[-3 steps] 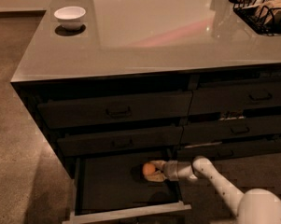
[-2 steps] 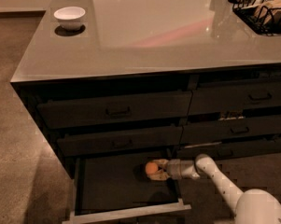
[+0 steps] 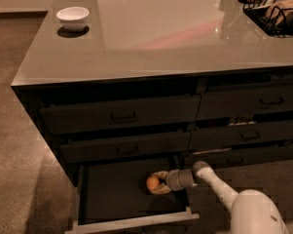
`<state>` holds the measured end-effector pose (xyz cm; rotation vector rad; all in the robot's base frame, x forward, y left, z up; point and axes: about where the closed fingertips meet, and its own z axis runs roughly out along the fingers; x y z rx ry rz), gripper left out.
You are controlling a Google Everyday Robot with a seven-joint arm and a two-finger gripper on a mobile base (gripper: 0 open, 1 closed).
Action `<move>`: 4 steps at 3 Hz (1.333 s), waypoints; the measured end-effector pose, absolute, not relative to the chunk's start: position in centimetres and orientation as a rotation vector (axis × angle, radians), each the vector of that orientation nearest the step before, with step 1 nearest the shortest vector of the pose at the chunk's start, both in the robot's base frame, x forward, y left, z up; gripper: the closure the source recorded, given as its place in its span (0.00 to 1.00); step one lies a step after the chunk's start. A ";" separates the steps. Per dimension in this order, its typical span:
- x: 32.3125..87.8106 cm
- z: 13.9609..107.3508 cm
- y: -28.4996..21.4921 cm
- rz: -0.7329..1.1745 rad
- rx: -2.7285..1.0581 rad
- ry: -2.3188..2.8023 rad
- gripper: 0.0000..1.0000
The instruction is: Place orange into bottom drawer
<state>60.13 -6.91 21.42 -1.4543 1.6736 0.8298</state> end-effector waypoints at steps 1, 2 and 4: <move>59.4 19.5 -6.0 0.763 -1.636 1.609 1.00; 59.2 17.9 -5.9 0.742 -1.700 1.599 1.00; 58.9 16.1 -5.9 0.764 -1.729 1.609 0.58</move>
Offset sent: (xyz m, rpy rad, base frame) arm -0.0074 0.0042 -0.0515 -0.1871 -0.1014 0.1887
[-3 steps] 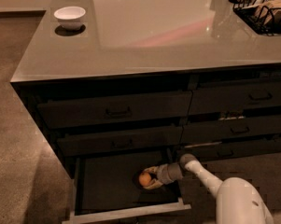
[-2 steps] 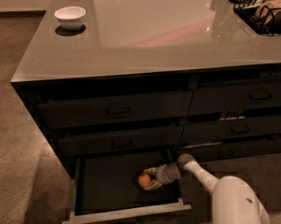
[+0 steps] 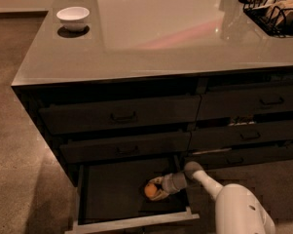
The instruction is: Place orange into bottom drawer
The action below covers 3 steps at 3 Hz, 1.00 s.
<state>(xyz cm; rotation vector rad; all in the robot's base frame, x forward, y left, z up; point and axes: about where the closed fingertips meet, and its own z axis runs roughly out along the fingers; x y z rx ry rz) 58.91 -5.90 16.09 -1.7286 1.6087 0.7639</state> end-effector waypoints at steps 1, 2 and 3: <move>58.7 15.9 -5.7 0.770 -1.730 1.607 0.35; 58.5 15.7 -5.3 0.779 -1.731 1.605 0.04; 58.4 15.7 -5.2 0.781 -1.732 1.605 0.00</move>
Offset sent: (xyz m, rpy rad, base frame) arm -0.0016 0.0022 -0.0013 0.0017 0.0030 0.0027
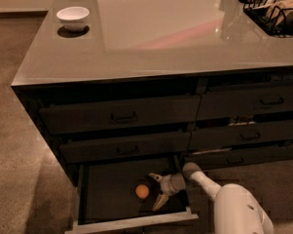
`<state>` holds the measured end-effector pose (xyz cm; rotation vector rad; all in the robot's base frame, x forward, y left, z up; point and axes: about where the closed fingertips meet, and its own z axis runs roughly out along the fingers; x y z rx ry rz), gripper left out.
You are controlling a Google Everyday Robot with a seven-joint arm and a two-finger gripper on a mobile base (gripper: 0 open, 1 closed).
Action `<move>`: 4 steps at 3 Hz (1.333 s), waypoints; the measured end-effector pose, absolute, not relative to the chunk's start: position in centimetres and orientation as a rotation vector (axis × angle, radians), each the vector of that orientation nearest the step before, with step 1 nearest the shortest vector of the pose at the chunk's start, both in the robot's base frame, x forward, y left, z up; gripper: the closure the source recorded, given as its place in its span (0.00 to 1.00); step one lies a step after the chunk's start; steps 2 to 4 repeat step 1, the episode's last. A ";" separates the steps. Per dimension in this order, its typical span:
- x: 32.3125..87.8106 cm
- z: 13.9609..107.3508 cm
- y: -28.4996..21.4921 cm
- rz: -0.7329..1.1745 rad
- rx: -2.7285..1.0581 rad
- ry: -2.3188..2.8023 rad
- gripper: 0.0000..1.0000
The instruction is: Place orange into bottom drawer
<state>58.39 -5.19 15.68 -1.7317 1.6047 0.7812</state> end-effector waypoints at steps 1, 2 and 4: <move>58.4 15.7 -5.2 0.781 -1.732 1.605 0.00; 58.4 15.7 -5.2 0.781 -1.732 1.605 0.00; 58.4 15.7 -5.2 0.781 -1.732 1.605 0.00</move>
Offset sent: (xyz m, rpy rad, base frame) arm 0.0000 0.0000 0.0000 0.0000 0.0000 0.0000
